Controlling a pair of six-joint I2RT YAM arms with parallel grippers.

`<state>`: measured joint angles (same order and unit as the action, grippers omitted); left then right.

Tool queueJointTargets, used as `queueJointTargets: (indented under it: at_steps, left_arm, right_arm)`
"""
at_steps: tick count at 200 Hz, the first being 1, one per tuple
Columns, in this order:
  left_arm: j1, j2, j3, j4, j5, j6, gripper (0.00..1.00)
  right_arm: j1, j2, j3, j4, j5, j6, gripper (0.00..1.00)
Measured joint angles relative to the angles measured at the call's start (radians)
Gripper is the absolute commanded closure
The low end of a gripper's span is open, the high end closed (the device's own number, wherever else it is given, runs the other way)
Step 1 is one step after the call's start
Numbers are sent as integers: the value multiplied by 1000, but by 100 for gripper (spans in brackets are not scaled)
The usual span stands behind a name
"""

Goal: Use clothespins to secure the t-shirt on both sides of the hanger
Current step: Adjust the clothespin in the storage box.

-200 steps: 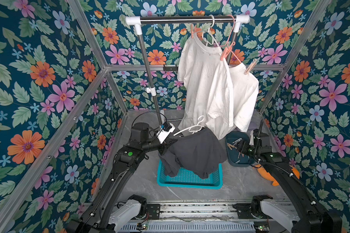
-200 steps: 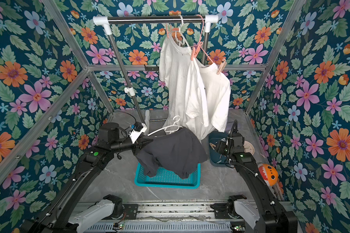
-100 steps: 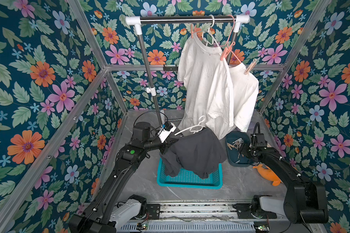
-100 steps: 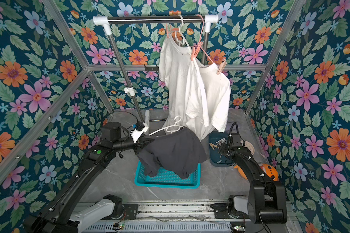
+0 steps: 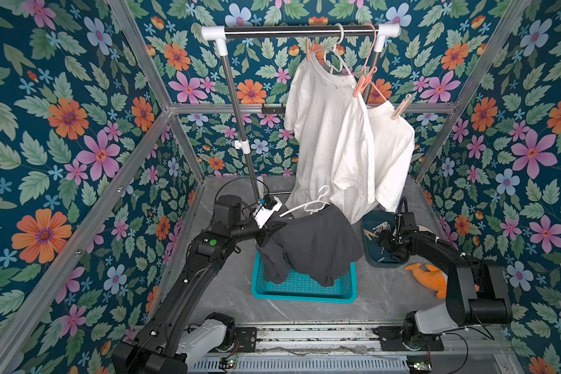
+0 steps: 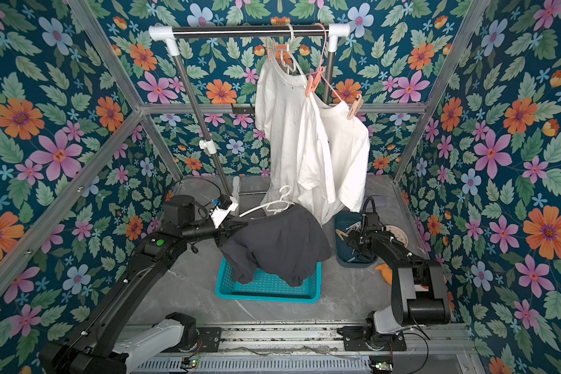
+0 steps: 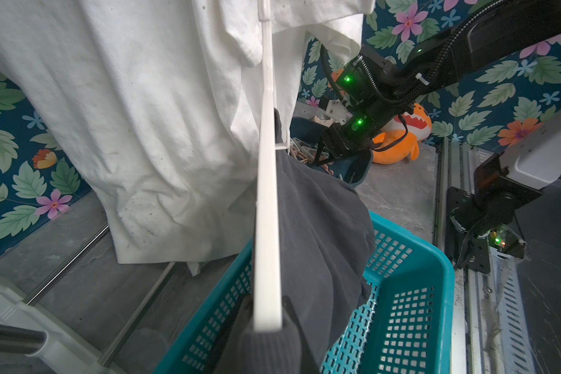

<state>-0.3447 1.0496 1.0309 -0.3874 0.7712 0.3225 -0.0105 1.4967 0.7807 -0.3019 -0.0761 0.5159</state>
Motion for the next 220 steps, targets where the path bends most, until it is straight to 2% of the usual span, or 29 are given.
queueJointTargets:
  at_steps: [29, 107, 150, 220]
  left_arm:
    - [2, -2, -2, 5, 3, 0, 100]
    - [5, -3, -8, 12, 3, 0, 100]
    - [5, -3, -10, 13, 3, -3, 100]
    - [5, -3, -15, 13, 3, -3, 100]
  right_arm:
    - [9, 21, 8, 14, -24, 5, 26]
    - [114, 16, 51, 22, -82, 48, 27]
    - [107, -58, 59, 0, -25, 28, 28]
    - [69, 52, 77, 97, -44, -4, 28]
